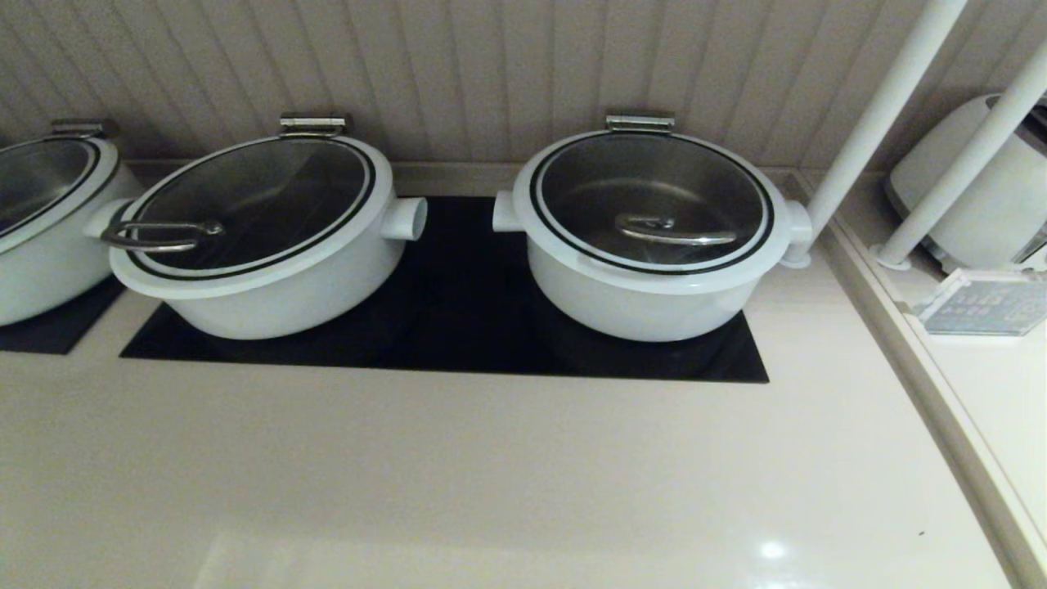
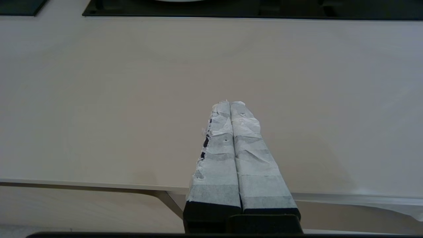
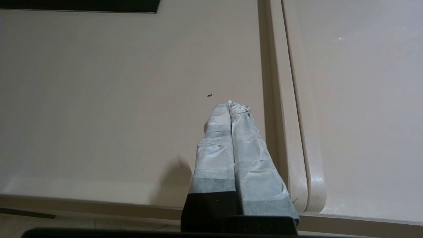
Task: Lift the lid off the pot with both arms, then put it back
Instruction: Open the food pot lid a small opening with the right arm
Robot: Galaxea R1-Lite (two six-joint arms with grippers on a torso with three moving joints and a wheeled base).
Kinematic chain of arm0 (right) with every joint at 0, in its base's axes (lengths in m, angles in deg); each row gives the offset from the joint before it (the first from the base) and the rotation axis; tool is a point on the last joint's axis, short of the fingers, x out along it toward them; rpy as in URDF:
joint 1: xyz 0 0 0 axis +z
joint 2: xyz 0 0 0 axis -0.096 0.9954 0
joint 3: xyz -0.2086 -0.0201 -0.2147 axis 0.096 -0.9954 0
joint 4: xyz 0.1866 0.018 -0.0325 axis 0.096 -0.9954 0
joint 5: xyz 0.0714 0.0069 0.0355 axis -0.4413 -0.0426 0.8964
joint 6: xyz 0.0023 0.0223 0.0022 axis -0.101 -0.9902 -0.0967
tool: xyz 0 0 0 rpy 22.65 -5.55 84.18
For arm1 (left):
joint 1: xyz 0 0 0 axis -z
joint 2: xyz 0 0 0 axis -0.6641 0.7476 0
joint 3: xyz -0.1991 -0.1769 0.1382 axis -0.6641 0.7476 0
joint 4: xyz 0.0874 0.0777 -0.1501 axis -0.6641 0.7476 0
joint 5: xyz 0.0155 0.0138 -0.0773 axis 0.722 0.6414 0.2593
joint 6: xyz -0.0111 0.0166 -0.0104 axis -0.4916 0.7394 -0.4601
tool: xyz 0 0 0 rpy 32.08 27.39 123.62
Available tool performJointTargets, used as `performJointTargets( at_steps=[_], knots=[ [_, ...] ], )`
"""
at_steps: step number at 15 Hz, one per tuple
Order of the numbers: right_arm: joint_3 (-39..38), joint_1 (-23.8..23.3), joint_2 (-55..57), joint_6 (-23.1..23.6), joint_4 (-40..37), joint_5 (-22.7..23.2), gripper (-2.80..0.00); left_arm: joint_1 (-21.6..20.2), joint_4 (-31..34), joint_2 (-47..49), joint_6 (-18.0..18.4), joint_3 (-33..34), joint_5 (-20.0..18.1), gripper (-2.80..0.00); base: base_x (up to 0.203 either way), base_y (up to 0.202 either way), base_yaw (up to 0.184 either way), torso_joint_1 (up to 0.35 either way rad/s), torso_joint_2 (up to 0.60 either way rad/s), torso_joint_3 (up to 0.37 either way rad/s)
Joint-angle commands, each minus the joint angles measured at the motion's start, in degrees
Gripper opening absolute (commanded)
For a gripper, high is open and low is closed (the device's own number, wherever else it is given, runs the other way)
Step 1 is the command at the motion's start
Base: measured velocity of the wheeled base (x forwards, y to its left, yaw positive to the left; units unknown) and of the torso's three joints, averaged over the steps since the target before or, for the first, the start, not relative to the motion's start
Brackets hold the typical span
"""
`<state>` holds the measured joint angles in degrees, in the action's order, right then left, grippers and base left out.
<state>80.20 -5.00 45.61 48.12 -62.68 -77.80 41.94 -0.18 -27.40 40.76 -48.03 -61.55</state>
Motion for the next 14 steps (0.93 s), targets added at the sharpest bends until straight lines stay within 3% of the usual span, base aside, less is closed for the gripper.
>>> performJointTargets(
  at_steps=[1, 14],
  knots=[
    [0.0, 0.02, 0.07, 0.13, -0.01, 0.05, -2.8, 0.02, -0.04, 0.06, 0.01, 0.0, 0.0, -2.8, 0.0, 0.0, 0.0, 0.0, 0.0, 0.0],
    [1.06, 0.02, 0.07, 1.02, 2.18, 1.52, -2.8, 0.02, -0.04, 0.06, 0.01, 0.0, 0.0, -2.8, 0.0, 0.0, 0.0, 0.0, 0.0, 0.0]
  ],
)
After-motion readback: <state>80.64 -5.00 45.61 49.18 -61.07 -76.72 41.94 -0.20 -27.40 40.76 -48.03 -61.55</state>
